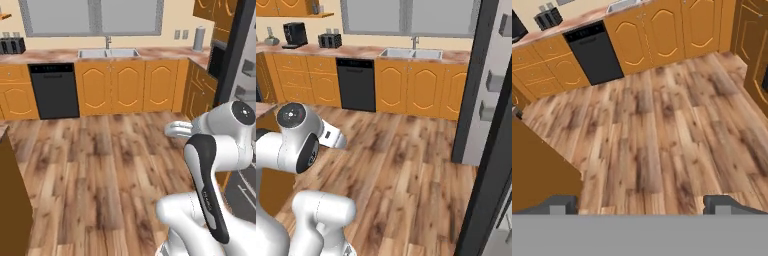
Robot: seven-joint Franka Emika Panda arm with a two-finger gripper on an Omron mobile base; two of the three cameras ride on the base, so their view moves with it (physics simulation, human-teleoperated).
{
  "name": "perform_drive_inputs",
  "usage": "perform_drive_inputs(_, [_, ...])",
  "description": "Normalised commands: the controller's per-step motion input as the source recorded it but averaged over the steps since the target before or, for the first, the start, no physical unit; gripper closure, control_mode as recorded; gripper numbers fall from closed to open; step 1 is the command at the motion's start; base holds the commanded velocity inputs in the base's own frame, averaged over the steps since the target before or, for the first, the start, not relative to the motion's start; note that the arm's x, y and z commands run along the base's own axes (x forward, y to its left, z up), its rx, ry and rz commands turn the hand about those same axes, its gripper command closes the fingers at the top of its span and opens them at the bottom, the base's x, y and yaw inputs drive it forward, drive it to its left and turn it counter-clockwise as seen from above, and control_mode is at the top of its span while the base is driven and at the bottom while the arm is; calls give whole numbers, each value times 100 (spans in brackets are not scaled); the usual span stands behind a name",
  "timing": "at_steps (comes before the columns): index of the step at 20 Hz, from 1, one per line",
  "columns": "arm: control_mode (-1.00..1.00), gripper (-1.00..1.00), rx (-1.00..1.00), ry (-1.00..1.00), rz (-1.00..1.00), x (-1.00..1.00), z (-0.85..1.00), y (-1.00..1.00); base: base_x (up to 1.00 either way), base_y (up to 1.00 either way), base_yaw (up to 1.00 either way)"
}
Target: There is a bowl on the dining counter. Grab a lemon wedge from the fridge and place it in the bowl. Then get the liquor bottle and glass cup from the cabinet and place them next to the bowl.
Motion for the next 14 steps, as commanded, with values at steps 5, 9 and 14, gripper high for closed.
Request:
perform_drive_inputs(5, [100,-100,0,0,0,0,0,0,82,68,-6])
perform_drive_inputs(9, [100,-100,0,0,0,0,0,0,95,29,-3])
perform_drive_inputs(14, [100,-100,0,0,0,0,0,0,100,19,-1])
